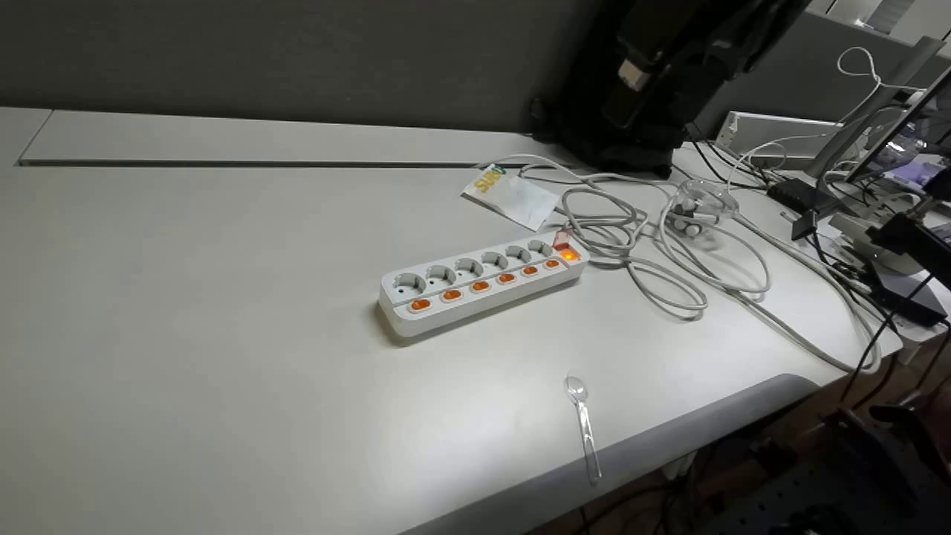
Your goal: Turn on the third switch from the left
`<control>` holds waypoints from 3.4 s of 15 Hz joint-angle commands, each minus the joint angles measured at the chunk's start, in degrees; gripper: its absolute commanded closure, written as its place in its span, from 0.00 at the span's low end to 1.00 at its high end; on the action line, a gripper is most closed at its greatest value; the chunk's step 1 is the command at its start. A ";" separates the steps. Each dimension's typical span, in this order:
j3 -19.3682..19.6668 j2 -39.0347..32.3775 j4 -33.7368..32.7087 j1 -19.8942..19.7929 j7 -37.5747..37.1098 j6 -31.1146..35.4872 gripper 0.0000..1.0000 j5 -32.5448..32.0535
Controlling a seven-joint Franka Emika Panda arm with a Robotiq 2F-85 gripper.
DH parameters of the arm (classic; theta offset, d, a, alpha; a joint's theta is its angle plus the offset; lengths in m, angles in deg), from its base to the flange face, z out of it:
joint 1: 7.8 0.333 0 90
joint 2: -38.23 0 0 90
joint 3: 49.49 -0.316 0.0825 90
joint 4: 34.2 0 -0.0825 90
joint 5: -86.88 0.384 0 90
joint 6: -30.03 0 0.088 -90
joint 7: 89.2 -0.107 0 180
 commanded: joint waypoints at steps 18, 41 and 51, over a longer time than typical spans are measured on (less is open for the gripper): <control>-6.04 -37.11 -14.18 -0.31 -2.63 13.02 1.00 -4.94; -4.19 -46.29 -15.68 2.56 -9.77 19.11 1.00 -17.14; -4.94 -49.98 -16.57 1.87 -8.02 23.55 1.00 -14.45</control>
